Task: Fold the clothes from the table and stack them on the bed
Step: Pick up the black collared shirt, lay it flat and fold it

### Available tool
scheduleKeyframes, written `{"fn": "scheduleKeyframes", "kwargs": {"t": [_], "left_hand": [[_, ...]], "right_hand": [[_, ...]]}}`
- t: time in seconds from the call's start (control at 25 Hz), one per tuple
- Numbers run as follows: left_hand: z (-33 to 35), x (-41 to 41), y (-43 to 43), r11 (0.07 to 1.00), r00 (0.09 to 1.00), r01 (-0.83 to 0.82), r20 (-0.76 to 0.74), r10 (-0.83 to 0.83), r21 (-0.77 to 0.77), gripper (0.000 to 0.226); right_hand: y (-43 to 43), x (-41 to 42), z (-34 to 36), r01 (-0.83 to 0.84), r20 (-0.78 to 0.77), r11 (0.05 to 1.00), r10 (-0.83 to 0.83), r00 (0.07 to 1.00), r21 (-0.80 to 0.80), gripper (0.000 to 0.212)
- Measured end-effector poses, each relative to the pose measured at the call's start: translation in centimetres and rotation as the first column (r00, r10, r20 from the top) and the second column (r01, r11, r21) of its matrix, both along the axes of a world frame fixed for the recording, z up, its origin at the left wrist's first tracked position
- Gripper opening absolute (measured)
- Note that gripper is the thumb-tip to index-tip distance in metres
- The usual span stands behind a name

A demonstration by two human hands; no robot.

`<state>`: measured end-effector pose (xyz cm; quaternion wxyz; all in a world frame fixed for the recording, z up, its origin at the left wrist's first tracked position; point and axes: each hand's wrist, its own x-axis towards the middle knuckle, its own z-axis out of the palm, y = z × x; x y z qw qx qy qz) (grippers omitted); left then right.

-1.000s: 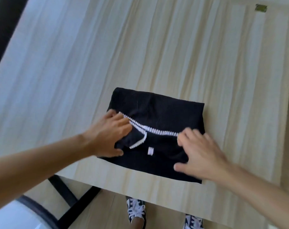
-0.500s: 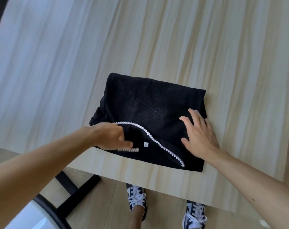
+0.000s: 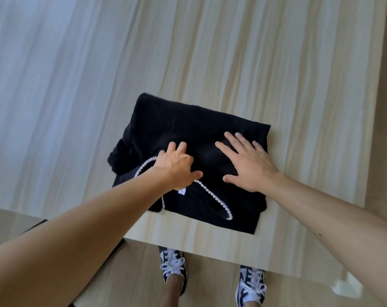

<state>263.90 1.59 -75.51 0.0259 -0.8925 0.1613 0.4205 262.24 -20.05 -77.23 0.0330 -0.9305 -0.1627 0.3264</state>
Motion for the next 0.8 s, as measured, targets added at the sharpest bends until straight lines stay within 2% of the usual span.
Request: {"fn": "scheduleKeyframes", "kwargs": {"t": [0.16,0.24,0.32,0.44,0.52,0.64,0.72,0.8], "left_hand": [[1.4,1.4,-2.1,0.927,0.933,0.288,0.15,-0.328,0.238,0.066],[2.0,-0.2,-3.1,0.891,0.874,0.41,0.194,-0.445,0.195,0.068],[1.8,-3.3,-2.6,0.872,0.849,0.483,0.203,-0.488,0.077,0.085],[0.5,-7.1,1.1,0.879,0.877,0.468,0.08,-0.475,0.091,0.146],[-0.6,-8.7,3.1,0.907,0.903,0.414,0.093,-0.42,0.08,0.155],[-1.7,-9.4,4.1,0.926,0.906,0.377,0.209,-0.368,0.001,0.134],[-1.9,-9.1,4.0,0.921,0.887,0.388,0.292,-0.359,-0.046,0.094],[-1.8,-7.9,3.4,0.921,0.885,0.375,0.336,-0.321,-0.106,0.056]], "right_hand": [[1.2,-3.7,1.9,0.099,0.038,0.987,-0.095,0.995,-0.125,0.091],[1.9,-5.7,2.4,0.057,0.014,0.992,-0.056,0.998,-0.113,0.096],[0.9,-7.6,2.2,0.003,0.009,0.998,-0.003,1.0,-0.067,0.107],[-2.2,-10.0,0.9,-0.127,0.011,0.991,0.128,0.992,-0.033,0.127],[-3.9,-10.7,-0.1,-0.216,0.045,0.976,0.217,0.975,-0.028,0.125],[-4.8,-9.5,-0.9,-0.301,0.17,0.953,0.298,0.939,-0.004,0.102],[-4.3,-8.1,-1.0,-0.345,0.272,0.938,0.327,0.905,0.019,0.075],[-3.3,-6.4,-0.3,-0.303,0.235,0.95,0.279,0.931,0.073,0.052]]}}
